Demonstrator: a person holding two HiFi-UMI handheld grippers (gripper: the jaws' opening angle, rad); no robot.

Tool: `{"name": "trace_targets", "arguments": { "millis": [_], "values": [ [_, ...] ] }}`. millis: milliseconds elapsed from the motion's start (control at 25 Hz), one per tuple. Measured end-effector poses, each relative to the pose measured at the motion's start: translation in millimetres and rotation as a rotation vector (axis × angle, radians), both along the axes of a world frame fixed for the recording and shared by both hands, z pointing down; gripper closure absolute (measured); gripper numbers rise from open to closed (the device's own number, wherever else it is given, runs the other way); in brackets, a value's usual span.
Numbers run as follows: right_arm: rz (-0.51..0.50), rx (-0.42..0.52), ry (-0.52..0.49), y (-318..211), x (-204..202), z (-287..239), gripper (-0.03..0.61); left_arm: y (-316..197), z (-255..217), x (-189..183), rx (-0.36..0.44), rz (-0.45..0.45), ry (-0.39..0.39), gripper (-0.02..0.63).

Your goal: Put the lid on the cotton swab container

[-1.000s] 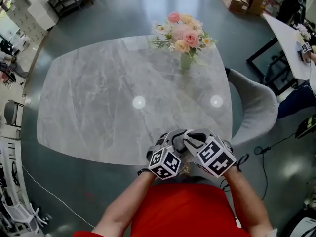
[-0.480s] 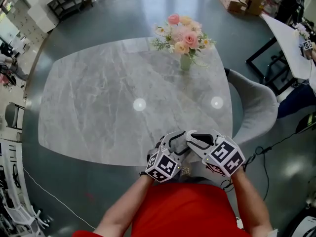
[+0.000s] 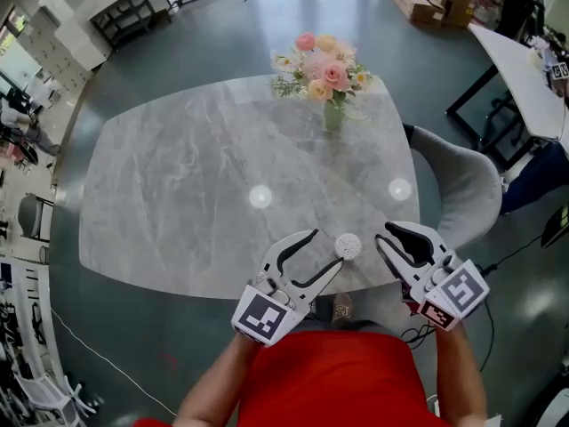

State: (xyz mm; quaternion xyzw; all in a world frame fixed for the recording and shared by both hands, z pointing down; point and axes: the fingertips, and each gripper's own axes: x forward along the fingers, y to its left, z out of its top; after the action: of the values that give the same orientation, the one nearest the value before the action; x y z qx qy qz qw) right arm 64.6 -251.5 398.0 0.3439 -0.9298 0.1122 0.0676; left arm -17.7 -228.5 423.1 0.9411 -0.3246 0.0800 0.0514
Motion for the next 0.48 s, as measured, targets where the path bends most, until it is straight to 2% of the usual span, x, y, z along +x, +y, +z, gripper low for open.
{"name": "trace_targets", "arguments": {
  "millis": [120, 320, 480],
  "values": [
    [0.047, 0.065, -0.041, 5, 11, -20, 0.457, -5, -40, -10, 0.036, -0.047, 0.024, 0.385],
    [0.093, 0.161, -0.090, 19, 20, -52, 0.462, -4, -95, -23, 0.173, -0.093, 0.000, 0.482],
    [0.124, 0.223, -0.130, 26, 30, -76, 0.531, 0, -124, -26, 0.256, -0.127, 0.006, 0.566]
  ]
}}
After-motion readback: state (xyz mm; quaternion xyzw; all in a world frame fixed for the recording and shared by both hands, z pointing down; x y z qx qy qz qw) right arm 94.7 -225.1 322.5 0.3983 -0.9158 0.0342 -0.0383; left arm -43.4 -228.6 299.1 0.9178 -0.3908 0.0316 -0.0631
